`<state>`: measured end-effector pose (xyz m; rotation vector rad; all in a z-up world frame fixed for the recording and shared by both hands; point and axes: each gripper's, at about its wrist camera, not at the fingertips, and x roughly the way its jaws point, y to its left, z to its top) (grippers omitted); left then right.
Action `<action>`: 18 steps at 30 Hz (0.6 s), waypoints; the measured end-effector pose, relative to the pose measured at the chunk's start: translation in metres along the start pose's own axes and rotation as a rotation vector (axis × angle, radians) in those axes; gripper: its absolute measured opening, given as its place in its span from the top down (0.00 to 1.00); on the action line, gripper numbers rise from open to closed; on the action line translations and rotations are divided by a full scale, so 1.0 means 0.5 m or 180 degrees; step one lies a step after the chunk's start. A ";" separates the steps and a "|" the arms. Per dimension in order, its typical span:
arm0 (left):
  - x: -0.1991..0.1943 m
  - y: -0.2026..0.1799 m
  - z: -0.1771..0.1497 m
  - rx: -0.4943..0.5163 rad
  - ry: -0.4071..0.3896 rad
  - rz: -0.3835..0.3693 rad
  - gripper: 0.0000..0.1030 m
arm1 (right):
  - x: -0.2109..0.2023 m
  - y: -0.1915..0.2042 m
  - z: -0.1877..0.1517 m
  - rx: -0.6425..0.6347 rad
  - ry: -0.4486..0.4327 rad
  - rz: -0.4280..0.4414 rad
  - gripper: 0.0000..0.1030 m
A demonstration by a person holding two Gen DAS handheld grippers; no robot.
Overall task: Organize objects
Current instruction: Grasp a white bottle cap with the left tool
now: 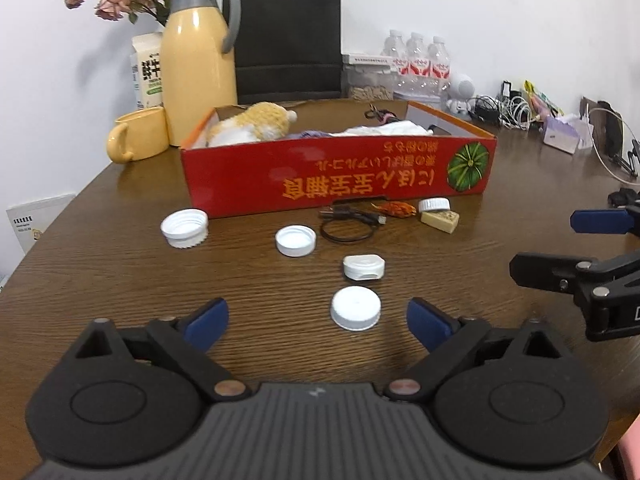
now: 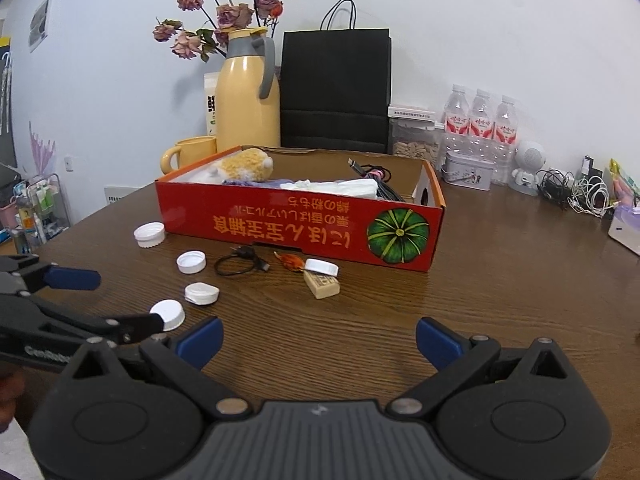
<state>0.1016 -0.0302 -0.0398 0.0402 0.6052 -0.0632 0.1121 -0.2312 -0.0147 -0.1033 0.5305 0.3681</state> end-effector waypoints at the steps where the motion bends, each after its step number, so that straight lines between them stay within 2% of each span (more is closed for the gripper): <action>1: 0.004 -0.002 0.000 0.0007 0.0018 -0.0011 0.15 | 0.001 -0.002 0.000 0.0003 0.0002 -0.0001 0.00; 4: 0.014 -0.007 0.002 0.0033 0.0040 -0.0068 0.29 | 0.003 -0.006 -0.002 0.0016 0.0013 -0.0005 0.00; 5: 0.016 -0.009 0.003 0.0046 0.0049 -0.0110 0.41 | 0.005 -0.007 -0.003 0.0021 0.0019 -0.0004 0.00; 6: 0.019 -0.010 0.003 0.0054 0.0061 -0.0166 0.56 | 0.006 -0.007 -0.003 0.0022 0.0024 -0.0001 0.00; 8: 0.017 -0.012 0.002 0.0093 0.0025 -0.0236 0.72 | 0.008 -0.005 -0.004 0.0021 0.0031 0.0009 0.00; 12: 0.006 -0.005 0.002 0.0025 -0.0069 -0.0266 0.72 | 0.010 -0.001 -0.005 0.0007 0.0044 0.0031 0.00; 18: -0.013 0.014 0.012 -0.0065 -0.0186 -0.0146 0.72 | 0.017 0.008 -0.004 -0.0020 0.0067 0.0067 0.00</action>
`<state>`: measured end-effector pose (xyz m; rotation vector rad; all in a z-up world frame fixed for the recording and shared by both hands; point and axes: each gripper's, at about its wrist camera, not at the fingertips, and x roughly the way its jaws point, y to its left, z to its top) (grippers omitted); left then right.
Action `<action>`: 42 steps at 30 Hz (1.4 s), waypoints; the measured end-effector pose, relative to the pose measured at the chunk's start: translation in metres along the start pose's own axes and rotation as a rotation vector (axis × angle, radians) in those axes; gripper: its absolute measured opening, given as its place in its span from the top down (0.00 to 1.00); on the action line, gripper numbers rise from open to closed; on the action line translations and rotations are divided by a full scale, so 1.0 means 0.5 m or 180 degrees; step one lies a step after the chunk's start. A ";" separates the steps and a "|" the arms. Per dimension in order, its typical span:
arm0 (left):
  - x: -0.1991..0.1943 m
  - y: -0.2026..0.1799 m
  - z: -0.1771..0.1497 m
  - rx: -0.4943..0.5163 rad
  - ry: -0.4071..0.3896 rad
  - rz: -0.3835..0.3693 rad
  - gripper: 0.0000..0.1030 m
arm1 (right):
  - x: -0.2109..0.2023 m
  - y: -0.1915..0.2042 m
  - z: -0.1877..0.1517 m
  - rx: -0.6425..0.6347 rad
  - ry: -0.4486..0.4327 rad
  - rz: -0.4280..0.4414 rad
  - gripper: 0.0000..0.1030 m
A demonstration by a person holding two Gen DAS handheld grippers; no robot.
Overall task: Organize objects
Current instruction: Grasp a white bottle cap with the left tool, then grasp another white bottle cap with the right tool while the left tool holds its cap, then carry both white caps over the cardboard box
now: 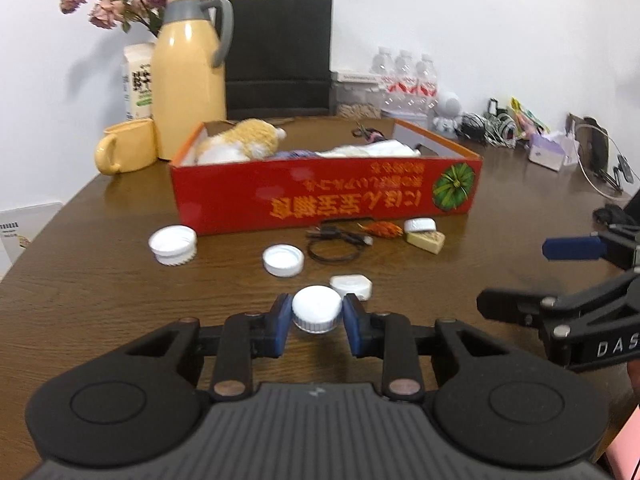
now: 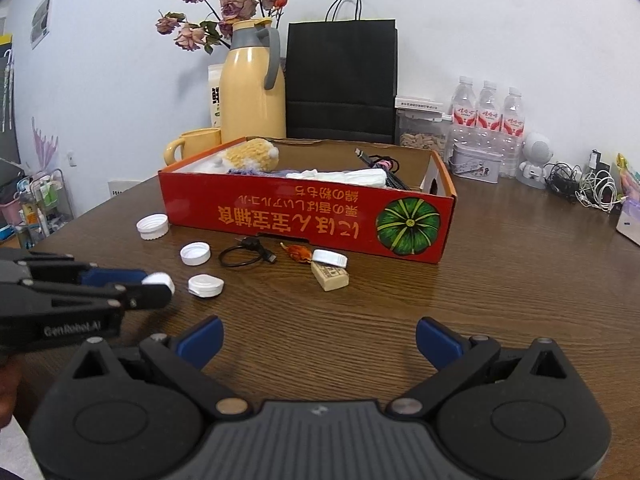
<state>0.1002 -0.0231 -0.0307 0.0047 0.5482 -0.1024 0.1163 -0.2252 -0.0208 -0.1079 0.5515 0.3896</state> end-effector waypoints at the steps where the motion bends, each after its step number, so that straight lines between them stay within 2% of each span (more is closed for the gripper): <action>1: -0.004 0.007 0.003 -0.0010 -0.0027 0.0016 0.72 | 0.002 0.003 0.001 -0.0008 0.0003 0.0010 0.00; 10: -0.040 0.061 0.020 -0.0112 -0.0211 0.0215 0.72 | 0.034 0.054 0.024 -0.0104 0.0049 0.0204 0.00; 20: -0.059 0.126 0.020 -0.0294 -0.0311 0.0354 0.72 | 0.105 0.131 0.054 -0.0152 0.0230 0.0470 0.02; 25: -0.061 0.146 0.015 -0.0371 -0.0328 0.0343 0.72 | 0.132 0.154 0.062 -0.0225 0.0275 0.0401 0.13; 30: -0.060 0.153 0.009 -0.0410 -0.0339 0.0308 0.72 | 0.146 0.161 0.064 -0.0237 0.0336 0.0351 0.36; 34: -0.060 0.155 0.007 -0.0418 -0.0340 0.0300 0.72 | 0.151 0.161 0.063 -0.0233 0.0344 0.0324 0.43; 39: -0.058 0.154 0.007 -0.0417 -0.0329 0.0293 0.72 | 0.150 0.163 0.063 -0.0225 0.0318 0.0373 0.72; 42: -0.057 0.152 0.008 -0.0409 -0.0336 0.0292 0.72 | 0.148 0.160 0.063 -0.0198 0.0300 0.0401 0.74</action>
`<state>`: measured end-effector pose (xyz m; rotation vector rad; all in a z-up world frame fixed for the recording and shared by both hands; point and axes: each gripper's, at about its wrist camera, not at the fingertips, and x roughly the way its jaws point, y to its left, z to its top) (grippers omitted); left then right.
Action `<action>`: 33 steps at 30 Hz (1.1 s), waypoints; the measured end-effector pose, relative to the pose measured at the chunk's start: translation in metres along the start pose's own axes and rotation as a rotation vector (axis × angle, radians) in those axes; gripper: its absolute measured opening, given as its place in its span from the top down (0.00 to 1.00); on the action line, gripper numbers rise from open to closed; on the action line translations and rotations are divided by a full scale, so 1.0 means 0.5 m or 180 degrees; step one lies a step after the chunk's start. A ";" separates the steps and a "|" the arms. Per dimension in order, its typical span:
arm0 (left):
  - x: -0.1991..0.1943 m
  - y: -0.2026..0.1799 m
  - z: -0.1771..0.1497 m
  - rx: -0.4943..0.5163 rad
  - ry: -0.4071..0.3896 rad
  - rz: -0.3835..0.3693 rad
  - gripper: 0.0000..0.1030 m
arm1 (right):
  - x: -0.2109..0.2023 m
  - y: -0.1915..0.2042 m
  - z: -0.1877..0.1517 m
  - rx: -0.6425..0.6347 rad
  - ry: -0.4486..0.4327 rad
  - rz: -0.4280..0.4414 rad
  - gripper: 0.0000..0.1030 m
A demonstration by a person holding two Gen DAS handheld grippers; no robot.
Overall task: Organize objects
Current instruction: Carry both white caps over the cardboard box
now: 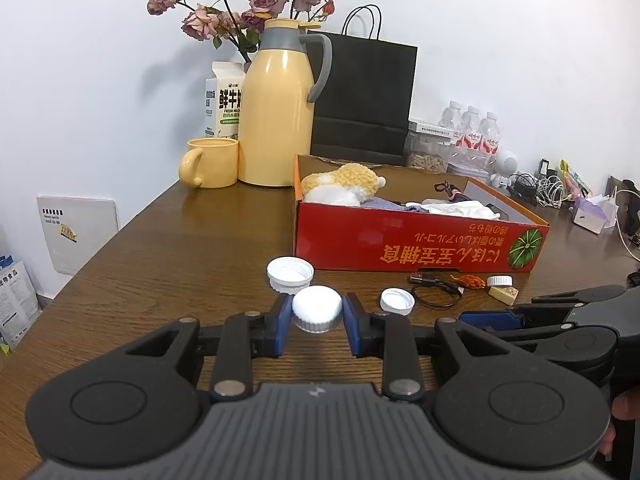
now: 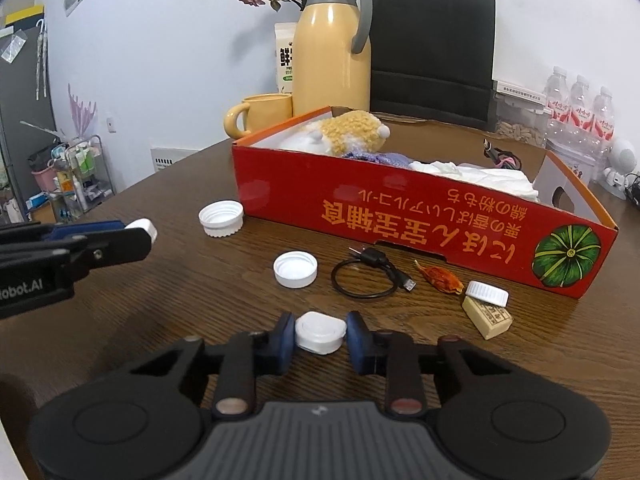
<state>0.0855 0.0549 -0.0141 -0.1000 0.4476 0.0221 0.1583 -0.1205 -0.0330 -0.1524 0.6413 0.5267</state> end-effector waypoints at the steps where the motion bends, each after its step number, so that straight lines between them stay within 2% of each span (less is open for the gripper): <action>1: 0.000 -0.002 0.001 0.0005 -0.0005 -0.0002 0.72 | -0.001 -0.001 0.000 0.0008 -0.0005 0.0003 0.74; 10: 0.006 -0.022 0.028 0.0070 -0.0080 -0.0060 0.72 | -0.030 -0.012 0.014 0.0033 -0.0227 0.0038 0.74; 18: 0.026 -0.057 0.077 0.0141 -0.0211 -0.0132 0.72 | -0.046 -0.037 0.064 -0.0008 -0.0477 -0.0036 0.74; 33: 0.135 -0.119 0.186 0.0084 -0.0374 -0.0168 0.72 | -0.010 -0.120 0.171 0.0069 -0.0854 -0.0220 0.74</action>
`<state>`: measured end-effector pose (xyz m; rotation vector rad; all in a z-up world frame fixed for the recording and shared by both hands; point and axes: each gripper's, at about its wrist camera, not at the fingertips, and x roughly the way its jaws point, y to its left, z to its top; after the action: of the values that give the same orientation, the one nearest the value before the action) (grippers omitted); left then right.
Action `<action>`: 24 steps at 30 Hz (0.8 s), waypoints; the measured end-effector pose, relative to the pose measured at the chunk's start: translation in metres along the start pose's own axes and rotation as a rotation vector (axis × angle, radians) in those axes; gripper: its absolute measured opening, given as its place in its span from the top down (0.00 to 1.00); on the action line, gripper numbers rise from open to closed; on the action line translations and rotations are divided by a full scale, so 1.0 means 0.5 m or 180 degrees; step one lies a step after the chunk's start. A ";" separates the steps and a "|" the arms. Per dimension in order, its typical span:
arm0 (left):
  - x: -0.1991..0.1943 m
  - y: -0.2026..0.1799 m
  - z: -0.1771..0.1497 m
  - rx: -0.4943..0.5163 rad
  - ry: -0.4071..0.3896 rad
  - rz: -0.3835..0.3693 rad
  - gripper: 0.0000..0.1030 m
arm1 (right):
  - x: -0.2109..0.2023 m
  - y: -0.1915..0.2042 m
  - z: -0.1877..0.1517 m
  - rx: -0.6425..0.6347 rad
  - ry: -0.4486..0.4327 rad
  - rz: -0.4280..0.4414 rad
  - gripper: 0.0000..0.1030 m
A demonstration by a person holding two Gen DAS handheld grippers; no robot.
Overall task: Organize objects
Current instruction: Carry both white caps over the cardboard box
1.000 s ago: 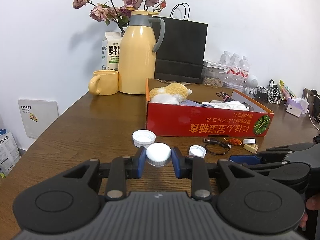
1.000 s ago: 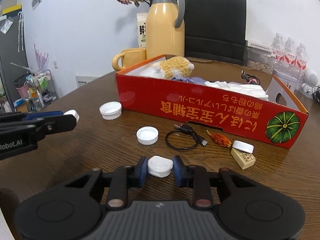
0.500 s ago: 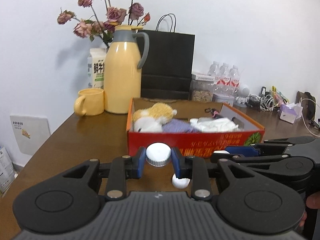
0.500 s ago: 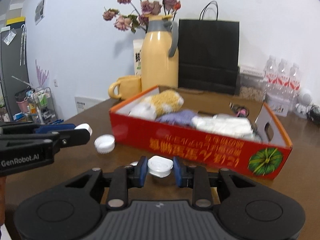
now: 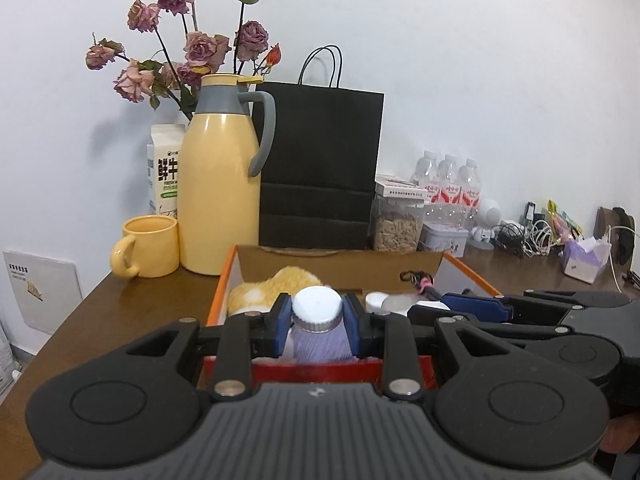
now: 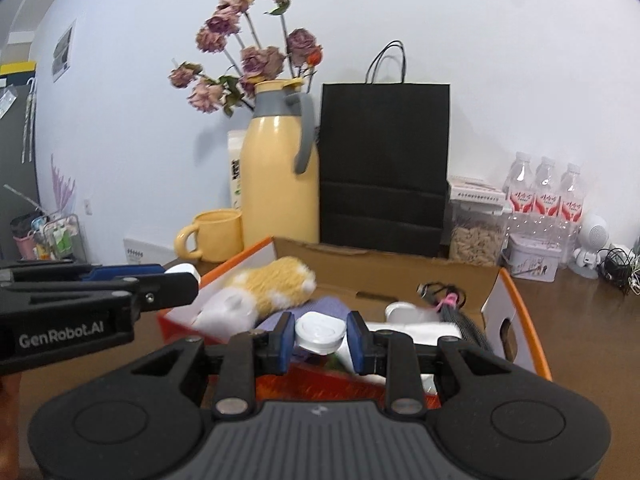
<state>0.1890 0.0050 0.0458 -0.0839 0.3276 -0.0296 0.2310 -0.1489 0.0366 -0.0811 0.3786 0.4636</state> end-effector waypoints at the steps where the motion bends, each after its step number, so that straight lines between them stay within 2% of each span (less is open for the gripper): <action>1: 0.011 -0.003 0.005 -0.0011 -0.0005 0.0006 0.72 | 0.007 -0.006 0.005 0.0009 -0.0017 -0.0015 0.74; 9: 0.103 -0.023 0.031 -0.0099 0.0007 0.0083 0.72 | 0.086 -0.052 0.030 0.0069 -0.0062 -0.0150 0.74; 16: 0.192 -0.032 0.028 -0.0058 0.0110 0.0133 0.72 | 0.136 -0.087 0.014 0.0153 0.0003 -0.0203 0.74; 24: 0.199 -0.017 0.014 -0.0071 0.0130 0.0145 0.72 | 0.155 -0.095 0.001 0.0164 0.0084 -0.0247 0.74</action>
<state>0.2851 -0.0070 0.0213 -0.0982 0.3706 0.0175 0.3165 -0.1587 0.0076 -0.0517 0.4115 0.3762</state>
